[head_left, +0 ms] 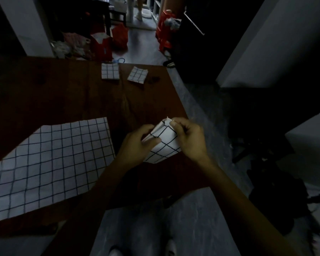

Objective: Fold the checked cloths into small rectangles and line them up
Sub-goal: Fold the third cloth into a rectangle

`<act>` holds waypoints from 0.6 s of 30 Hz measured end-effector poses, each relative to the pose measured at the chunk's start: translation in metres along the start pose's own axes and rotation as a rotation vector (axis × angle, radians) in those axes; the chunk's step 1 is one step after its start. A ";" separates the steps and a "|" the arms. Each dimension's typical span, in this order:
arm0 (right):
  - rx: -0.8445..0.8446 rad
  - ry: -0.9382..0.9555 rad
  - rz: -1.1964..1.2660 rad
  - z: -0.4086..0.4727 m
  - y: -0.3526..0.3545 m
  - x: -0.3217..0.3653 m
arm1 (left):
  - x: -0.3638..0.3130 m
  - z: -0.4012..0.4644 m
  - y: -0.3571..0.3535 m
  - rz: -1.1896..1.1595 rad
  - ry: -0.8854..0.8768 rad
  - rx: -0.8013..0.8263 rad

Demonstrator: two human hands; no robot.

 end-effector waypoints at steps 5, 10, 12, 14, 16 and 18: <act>0.065 0.040 0.038 -0.014 0.013 -0.007 | -0.014 -0.016 -0.021 0.021 -0.004 -0.071; 0.073 -0.106 0.197 -0.039 0.026 -0.038 | -0.025 -0.057 -0.020 -0.062 0.105 -0.338; 0.187 -0.246 0.353 -0.057 0.008 -0.051 | -0.027 -0.081 -0.017 -0.078 0.158 -0.420; 0.344 -0.351 0.516 -0.078 -0.019 -0.053 | -0.028 -0.112 -0.008 -0.093 0.201 -0.525; 0.488 -0.343 0.550 -0.098 -0.042 -0.043 | -0.027 -0.151 0.005 -0.122 0.247 -0.662; 0.599 -0.290 0.544 -0.119 -0.063 -0.027 | -0.022 -0.193 0.018 -0.146 0.307 -0.777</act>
Point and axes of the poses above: each hand's wrist, its own z-axis towards the middle knuckle, its own y-axis out of the back of the hand, x = y × z, the point moved 10 cm from there along z, towards the middle knuckle
